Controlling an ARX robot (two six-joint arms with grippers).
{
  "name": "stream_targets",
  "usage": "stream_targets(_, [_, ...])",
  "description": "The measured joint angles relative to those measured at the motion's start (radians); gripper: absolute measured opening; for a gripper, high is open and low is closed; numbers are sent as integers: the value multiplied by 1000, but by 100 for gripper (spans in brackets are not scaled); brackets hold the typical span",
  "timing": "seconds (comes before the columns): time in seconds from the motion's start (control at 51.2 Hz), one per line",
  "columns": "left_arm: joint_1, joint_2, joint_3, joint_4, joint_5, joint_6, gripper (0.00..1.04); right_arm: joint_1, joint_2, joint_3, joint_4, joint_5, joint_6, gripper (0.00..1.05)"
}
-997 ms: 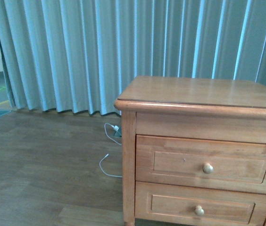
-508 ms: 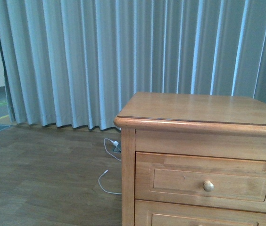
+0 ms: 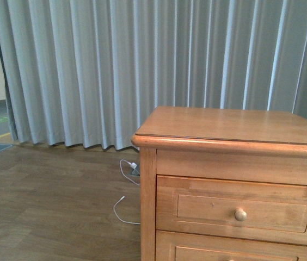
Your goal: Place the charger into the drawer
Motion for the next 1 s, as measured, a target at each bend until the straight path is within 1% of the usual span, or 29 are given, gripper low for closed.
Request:
stream_targets(0.078, [0, 0, 0, 0, 0, 0, 99, 33, -28, -23, 0, 29, -3, 2])
stream_targets(0.098, [0, 0, 0, 0, 0, 0, 99, 40, -35, -27, 0, 34, -7, 1])
stream_targets(0.176, [0, 0, 0, 0, 0, 0, 99, 68, -58, -48, 0, 65, -6, 2])
stream_targets(0.195, [0, 0, 0, 0, 0, 0, 99, 87, -65, -53, -1, 90, -6, 2])
stream_targets(0.215, [0, 0, 0, 0, 0, 0, 99, 120, -74, -61, -3, 146, -7, 2])
stream_targets(0.235, [0, 0, 0, 0, 0, 0, 99, 154, -82, -68, -3, 175, -7, 2])
stream_targets(0.254, [0, 0, 0, 0, 0, 0, 99, 180, -90, -74, -4, 184, -6, 2])
stream_targets(0.293, [0, 0, 0, 0, 0, 0, 99, 197, -105, -83, -10, 184, -7, 2])
stream_targets(0.352, [0, 0, 0, 0, 0, 0, 99, 202, -170, -86, -94, 188, -7, 2])
stream_targets(0.411, [0, 0, 0, 0, -1, 0, 99, 203, -222, -101, -126, 189, -7, 2])
stream_targets(0.997, [0, 0, 0, 0, 0, 0, 99, 203, -304, -171, -122, 192, -7, 2])
